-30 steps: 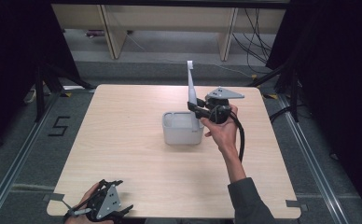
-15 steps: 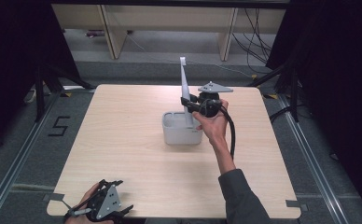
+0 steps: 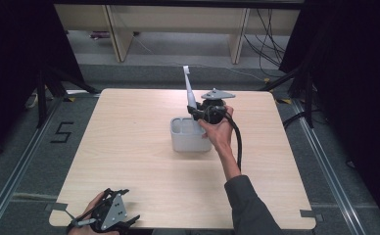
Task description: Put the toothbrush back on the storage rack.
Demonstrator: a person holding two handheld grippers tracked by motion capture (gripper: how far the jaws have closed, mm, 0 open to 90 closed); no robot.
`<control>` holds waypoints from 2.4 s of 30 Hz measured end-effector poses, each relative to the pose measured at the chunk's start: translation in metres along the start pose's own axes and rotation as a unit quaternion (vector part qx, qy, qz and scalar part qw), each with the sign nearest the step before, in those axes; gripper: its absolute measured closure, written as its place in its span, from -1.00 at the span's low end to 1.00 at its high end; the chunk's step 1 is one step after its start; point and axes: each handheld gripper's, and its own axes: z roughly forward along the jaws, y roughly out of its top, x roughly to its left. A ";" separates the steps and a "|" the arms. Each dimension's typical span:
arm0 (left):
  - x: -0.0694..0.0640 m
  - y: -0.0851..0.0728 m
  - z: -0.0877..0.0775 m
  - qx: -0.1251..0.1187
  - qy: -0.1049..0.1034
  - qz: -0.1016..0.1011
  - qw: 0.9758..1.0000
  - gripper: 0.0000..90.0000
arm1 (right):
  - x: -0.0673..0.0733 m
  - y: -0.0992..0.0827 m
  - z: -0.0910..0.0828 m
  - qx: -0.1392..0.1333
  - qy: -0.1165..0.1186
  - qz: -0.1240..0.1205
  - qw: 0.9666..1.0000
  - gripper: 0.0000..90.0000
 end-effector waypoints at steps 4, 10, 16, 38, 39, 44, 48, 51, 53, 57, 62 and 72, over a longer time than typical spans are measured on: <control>-0.001 0.000 0.001 -0.001 -0.002 -0.001 1.000 -0.66 | 0.000 -0.006 0.005 0.011 0.000 -0.008 1.000 0.49; 0.000 0.000 0.000 -0.002 0.001 0.001 1.000 -0.66 | 0.001 -0.012 0.011 0.028 0.004 -0.018 0.999 0.49; 0.000 0.000 0.000 0.002 0.002 0.002 1.000 -0.66 | 0.003 -0.016 0.014 0.048 0.002 -0.017 0.999 0.49; -0.001 0.000 0.001 -0.001 -0.002 -0.002 1.000 -0.66 | 0.008 -0.030 0.027 0.115 0.001 -0.029 0.993 0.49; -0.001 0.000 0.002 -0.004 0.007 -0.002 1.000 -0.66 | 0.008 -0.030 0.028 0.116 0.007 -0.034 0.993 0.49; -0.001 0.000 0.001 0.000 0.008 0.003 1.000 -0.66 | 0.008 -0.032 0.030 0.136 0.011 -0.022 0.990 0.49; -0.001 0.000 0.002 0.000 0.009 0.002 1.000 -0.66 | 0.007 -0.032 0.031 0.141 0.012 -0.038 0.989 0.48; -0.001 0.000 0.001 0.003 0.005 0.005 1.000 -0.66 | 0.008 -0.033 0.031 0.149 0.011 -0.023 0.989 0.48; -0.001 0.000 0.001 0.001 0.008 0.004 1.000 -0.66 | 0.007 -0.034 0.032 0.150 0.008 -0.024 0.988 0.48; -0.001 0.000 0.001 0.003 0.007 0.005 1.000 -0.66 | 0.007 -0.034 0.033 0.157 0.012 -0.023 0.987 0.48; -0.001 0.000 0.001 0.001 0.008 0.004 1.000 -0.66 | 0.006 -0.035 0.038 0.154 0.014 -0.032 0.987 0.48; -0.001 0.000 0.001 0.001 0.008 0.004 1.000 -0.66 | 0.005 -0.036 0.043 0.162 0.016 -0.035 0.986 0.47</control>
